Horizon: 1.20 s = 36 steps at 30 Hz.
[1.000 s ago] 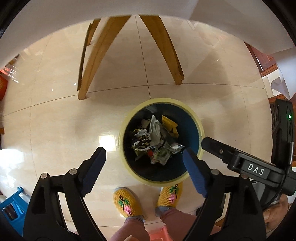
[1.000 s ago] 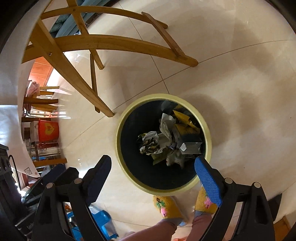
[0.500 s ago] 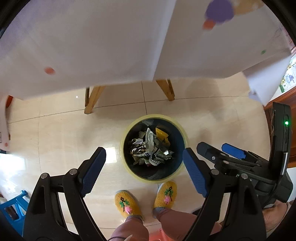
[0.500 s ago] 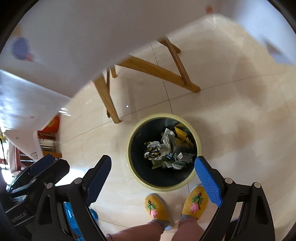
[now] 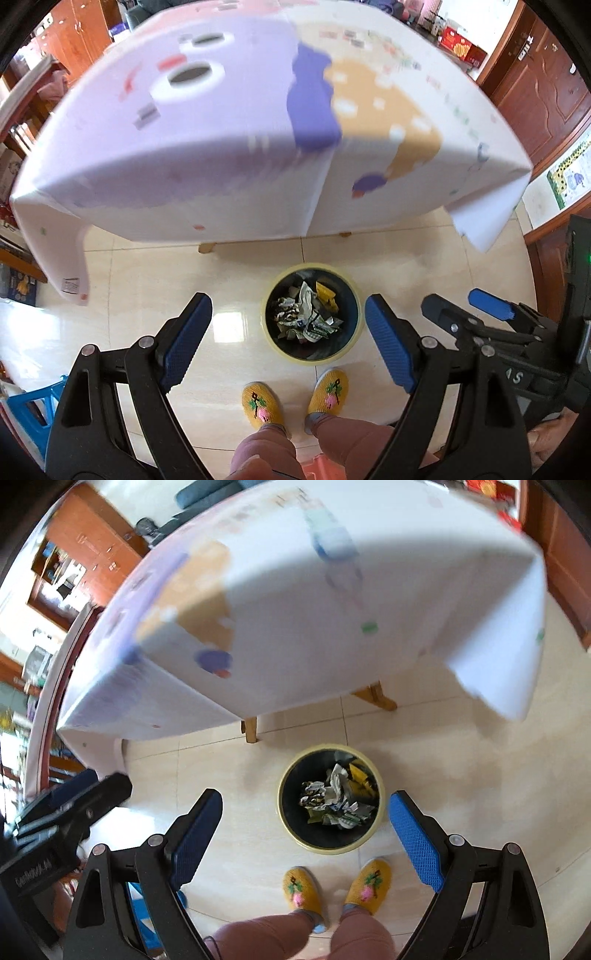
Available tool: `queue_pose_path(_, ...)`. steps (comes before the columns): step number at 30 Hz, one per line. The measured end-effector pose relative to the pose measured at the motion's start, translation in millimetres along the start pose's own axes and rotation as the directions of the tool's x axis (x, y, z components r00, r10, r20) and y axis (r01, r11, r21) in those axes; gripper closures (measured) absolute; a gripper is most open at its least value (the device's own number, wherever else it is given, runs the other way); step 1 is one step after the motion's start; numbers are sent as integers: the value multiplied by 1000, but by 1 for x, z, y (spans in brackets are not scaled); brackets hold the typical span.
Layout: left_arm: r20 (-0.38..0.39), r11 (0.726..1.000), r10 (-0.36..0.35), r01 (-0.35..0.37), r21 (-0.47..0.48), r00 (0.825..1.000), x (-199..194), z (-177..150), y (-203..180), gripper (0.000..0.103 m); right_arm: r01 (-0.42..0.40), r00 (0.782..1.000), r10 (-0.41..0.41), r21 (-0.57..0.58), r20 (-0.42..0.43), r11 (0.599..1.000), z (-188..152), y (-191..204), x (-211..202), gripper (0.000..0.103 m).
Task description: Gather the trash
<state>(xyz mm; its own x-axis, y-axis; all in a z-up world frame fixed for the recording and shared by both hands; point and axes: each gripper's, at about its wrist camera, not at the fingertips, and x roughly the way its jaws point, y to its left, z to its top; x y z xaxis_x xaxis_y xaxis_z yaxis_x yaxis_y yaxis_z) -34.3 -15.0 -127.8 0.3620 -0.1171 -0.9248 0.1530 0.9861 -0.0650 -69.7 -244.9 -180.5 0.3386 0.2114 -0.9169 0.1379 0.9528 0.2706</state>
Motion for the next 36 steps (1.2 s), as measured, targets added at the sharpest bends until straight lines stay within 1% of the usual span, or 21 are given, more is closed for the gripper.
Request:
queue_pose_path(4, 34, 1000, 8, -7, -16, 999, -38, 12, 1, 20, 1, 999, 1, -57, 35, 998, 9, 23, -46, 10)
queue_pose_path(5, 42, 1000, 8, -7, -21, 999, -49, 14, 1, 20, 4, 999, -1, -66, 51, 998, 12, 30, -63, 10)
queue_pose_path(12, 126, 998, 28, -21, -58, 992, -121, 39, 9, 20, -9, 989, 20, -72, 146, 997, 38, 61, -144, 9)
queue_pose_path(15, 156, 996, 48, -36, -83, 987, -145, 46, 13, 20, -5, 982, 22, -87, 187, 996, 51, 76, -172, 9)
queue_pose_path(19, 193, 993, 76, -56, -104, 978, -169, 54, 15, 20, 9, 972, 17, -111, 235, 994, 67, 92, -198, 9)
queue_pose_path(23, 217, 991, 95, -72, -113, 971, -182, 64, 18, 20, 41, 963, -5, -126, 270, 991, 78, 103, -206, 9)
queue_pose_path(30, 244, 989, 123, -98, -114, 962, -193, 83, 19, 20, 63, 956, -20, -140, 293, 988, 94, 109, -207, 9)
queue_pose_path(36, 236, 988, 127, -101, -116, 963, -189, 92, 19, 20, 81, 951, -29, -157, 308, 984, 106, 111, -198, 9)
